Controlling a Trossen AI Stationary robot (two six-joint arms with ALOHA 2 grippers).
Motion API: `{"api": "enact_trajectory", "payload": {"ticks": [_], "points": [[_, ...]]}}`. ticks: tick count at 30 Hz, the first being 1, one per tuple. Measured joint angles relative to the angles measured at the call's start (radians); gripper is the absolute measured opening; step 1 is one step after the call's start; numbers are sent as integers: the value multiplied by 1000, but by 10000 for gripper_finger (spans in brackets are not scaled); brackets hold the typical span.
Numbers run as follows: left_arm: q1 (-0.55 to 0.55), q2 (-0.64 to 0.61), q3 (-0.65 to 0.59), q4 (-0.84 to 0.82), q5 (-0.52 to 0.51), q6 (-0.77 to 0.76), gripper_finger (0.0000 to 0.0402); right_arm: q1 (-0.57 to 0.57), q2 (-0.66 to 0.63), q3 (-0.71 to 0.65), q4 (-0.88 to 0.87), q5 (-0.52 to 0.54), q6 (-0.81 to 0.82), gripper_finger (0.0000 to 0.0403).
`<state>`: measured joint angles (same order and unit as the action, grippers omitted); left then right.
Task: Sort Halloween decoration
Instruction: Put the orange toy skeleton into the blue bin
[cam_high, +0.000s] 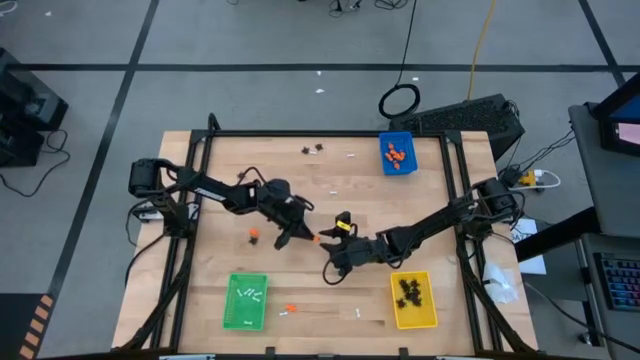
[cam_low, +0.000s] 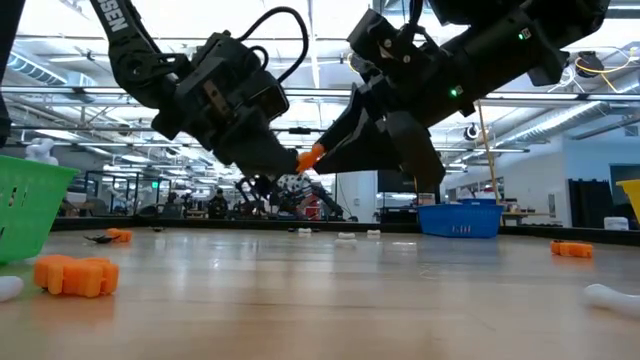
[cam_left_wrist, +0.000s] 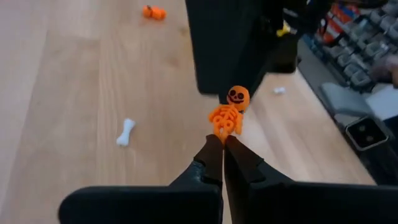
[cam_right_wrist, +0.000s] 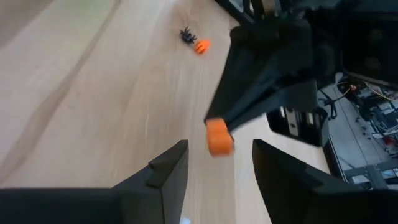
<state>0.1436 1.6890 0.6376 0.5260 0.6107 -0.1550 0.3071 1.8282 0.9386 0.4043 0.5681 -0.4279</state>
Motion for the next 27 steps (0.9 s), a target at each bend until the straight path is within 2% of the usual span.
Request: {"api": "enact_trajectory", "payload": {"ticks": [5, 8, 13, 21, 24, 27], "points": [[0, 0, 0, 37, 12, -45, 1, -2, 0, 0, 56, -21, 1, 166], [0, 0, 0, 34, 14, -49, 1, -2, 0, 1, 72, -22, -1, 150], [0, 0, 0, 46, 18, -49, 1, -13, 0, 1, 61, -29, 33, 105], [0, 0, 1, 46, 16, -49, 1, -32, -1, 1, 39, -102, 89, 23], [0, 0, 0, 54, -1, -37, 0, -32, -3, 1, 28, -98, 105, 20], [0, 0, 0, 69, -9, -10, 17, -32, -25, 1, -5, -100, 131, 20]]}}
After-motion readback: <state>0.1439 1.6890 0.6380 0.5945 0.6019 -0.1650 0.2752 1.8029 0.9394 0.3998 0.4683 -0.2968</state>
